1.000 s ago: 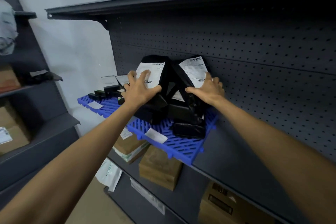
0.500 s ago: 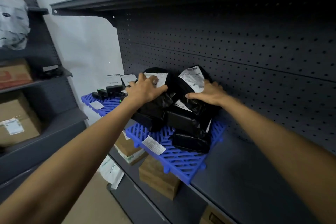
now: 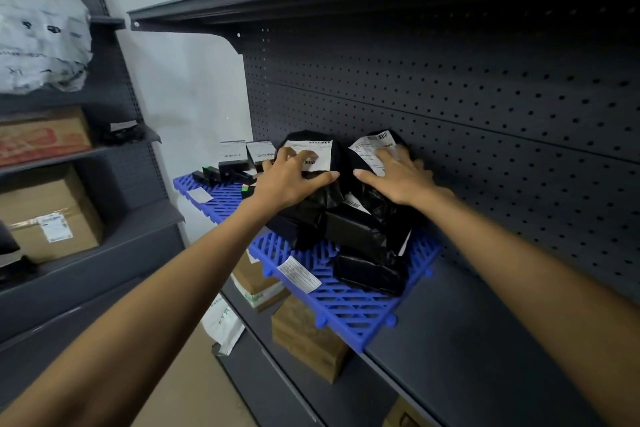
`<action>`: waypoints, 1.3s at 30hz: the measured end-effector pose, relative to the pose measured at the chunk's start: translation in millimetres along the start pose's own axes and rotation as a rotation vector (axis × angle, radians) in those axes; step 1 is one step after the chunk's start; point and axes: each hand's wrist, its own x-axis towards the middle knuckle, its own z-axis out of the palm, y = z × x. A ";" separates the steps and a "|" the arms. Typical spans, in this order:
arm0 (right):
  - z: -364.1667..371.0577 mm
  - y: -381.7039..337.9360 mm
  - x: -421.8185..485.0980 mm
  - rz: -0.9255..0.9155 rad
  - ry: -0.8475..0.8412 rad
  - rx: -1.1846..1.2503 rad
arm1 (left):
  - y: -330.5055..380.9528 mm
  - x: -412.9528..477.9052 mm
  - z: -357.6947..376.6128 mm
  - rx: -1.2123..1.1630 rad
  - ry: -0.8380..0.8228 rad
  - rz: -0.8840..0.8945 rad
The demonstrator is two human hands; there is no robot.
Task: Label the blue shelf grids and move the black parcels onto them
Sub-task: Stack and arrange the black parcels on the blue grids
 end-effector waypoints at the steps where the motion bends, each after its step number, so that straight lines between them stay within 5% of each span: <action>1: 0.6 -3.2 0.2 0.005 -0.009 -0.012 | -0.4 1.7 -0.4 0.000 -0.001 0.020; 14: 3.2 -48.1 -25.4 0.171 0.004 -0.041 | -63.5 26.9 -21.2 -0.213 -0.117 0.639; 22: 14.9 -82.2 -43.8 0.192 0.112 -0.084 | -86.2 58.1 -16.7 -0.348 -0.194 0.794; 27: 19.3 -113.6 -40.8 0.009 0.100 -0.182 | -90.6 67.5 -10.7 -0.292 -0.233 0.875; 30: 30.4 -127.2 -36.7 -0.011 0.055 -0.360 | -105.7 60.1 1.0 -0.214 -0.129 0.856; 33: 38.5 -129.8 -36.1 -0.019 0.135 -0.462 | -135.4 49.4 17.1 -0.379 0.009 0.706; 39: 56.9 -145.6 -21.5 0.046 0.185 -0.612 | -166.2 40.9 59.5 -0.600 -0.202 0.391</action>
